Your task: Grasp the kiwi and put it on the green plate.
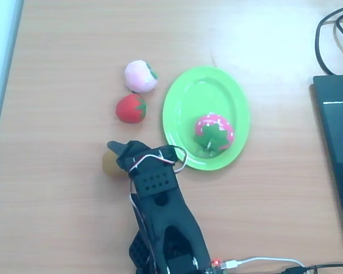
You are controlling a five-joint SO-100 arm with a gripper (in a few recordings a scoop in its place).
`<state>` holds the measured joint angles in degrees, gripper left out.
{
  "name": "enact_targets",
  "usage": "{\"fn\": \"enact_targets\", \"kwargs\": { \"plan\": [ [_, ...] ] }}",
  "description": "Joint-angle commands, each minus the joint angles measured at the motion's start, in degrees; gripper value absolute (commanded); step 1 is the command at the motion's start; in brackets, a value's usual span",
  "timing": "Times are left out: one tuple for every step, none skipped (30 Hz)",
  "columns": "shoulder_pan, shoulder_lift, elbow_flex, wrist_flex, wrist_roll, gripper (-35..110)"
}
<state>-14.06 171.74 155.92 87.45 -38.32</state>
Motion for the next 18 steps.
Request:
{"fn": "enact_targets", "kwargs": {
  "plan": [
    [0.4,0.3,1.7,0.5,-0.9,54],
    [1.0,0.1,2.2,-0.1,-1.3,54],
    [1.2,-0.1,2.9,-0.6,-1.6,54],
    [1.6,-0.1,3.5,-1.1,-1.6,54],
    [1.8,-0.1,4.0,-1.7,-1.6,54],
    [1.8,-0.1,4.4,-2.0,-1.6,54],
    [1.7,-0.2,4.7,-2.5,-1.6,54],
    [1.5,-0.2,5.3,-3.0,-1.6,54],
    [1.4,-0.2,5.8,-3.5,-1.6,54],
    [1.2,-0.4,6.2,-4.1,-1.7,54],
    [1.1,-0.4,6.6,-4.7,-1.8,54],
    [1.1,-0.6,6.9,-5.2,-1.9,54],
    [1.0,-0.8,7.3,-5.6,-2.3,54],
    [1.0,-1.0,7.7,-6.1,-2.7,54],
    [1.0,-1.2,8.2,-6.8,-3.0,54],
    [1.0,-1.5,8.6,-7.4,-3.3,54],
    [1.0,-1.8,9.0,-7.9,-3.6,54],
    [0.9,-2.3,9.3,-8.4,-3.9,54]
  ]
}}
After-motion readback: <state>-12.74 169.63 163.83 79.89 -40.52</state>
